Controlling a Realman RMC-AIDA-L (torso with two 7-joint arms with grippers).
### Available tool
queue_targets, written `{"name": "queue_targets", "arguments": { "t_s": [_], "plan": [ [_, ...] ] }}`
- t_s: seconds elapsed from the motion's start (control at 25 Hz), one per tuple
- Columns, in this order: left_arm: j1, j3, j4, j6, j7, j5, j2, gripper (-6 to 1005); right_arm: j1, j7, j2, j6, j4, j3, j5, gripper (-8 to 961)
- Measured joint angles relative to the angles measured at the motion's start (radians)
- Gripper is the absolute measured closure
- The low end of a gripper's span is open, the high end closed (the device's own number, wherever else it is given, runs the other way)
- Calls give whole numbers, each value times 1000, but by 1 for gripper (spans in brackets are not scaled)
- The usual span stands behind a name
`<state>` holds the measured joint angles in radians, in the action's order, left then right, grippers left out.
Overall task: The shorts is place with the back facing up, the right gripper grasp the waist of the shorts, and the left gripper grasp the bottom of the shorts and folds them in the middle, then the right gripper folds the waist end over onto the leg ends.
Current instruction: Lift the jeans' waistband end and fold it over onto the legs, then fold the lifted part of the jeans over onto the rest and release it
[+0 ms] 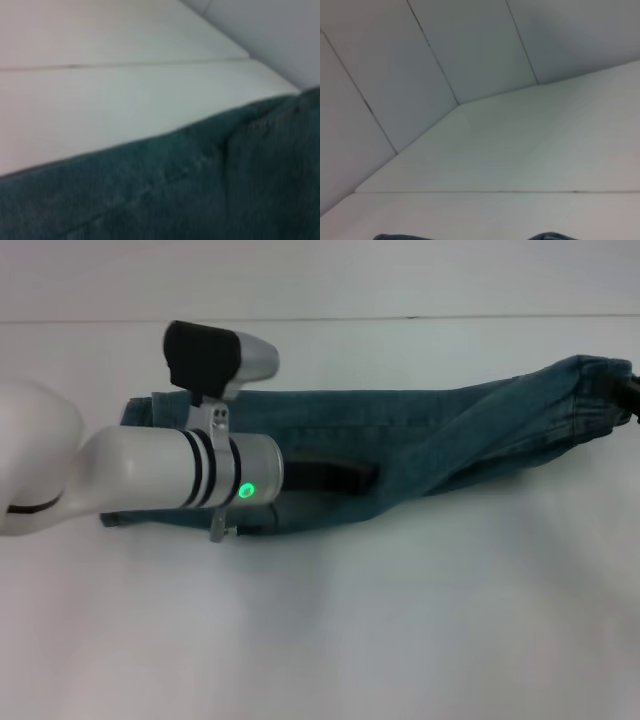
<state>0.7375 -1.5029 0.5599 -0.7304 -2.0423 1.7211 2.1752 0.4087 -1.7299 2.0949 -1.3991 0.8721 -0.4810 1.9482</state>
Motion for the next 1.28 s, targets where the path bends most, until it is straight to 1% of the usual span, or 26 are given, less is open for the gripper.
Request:
{"name": "queue_targets", "arguments": {
  "t_s": [0.2,0.48,0.68,0.96,1.08,1.16,1.2,1.24,1.28],
  "plan": [
    [11,-53,0,-13,-20,0,0,999,10,-59,1,-6,82,-44,0,896],
    [18,-55,13,-130,-16,6,-2,998,37,-153,-3,-9,200,-121,-6,895],
    [17,-56,23,-180,-11,1,-2,999,83,-194,-9,-9,240,-173,-1,895],
    [0,-47,36,-247,4,0,0,987,165,-233,-12,-10,244,-223,33,896],
    [-27,-12,63,-252,5,0,-2,978,194,-243,-11,-11,240,-255,43,896],
    [-63,43,97,-242,5,5,-4,971,209,-250,-9,-10,237,-282,47,896],
    [-86,86,117,-228,5,7,-4,968,215,-255,-9,-6,235,-297,48,896],
    [-96,112,124,-219,8,8,-5,965,220,-262,-9,-1,232,-314,49,896],
    [-116,167,137,-209,16,8,-5,962,227,-270,-9,5,228,-335,49,897]
  ]
}}
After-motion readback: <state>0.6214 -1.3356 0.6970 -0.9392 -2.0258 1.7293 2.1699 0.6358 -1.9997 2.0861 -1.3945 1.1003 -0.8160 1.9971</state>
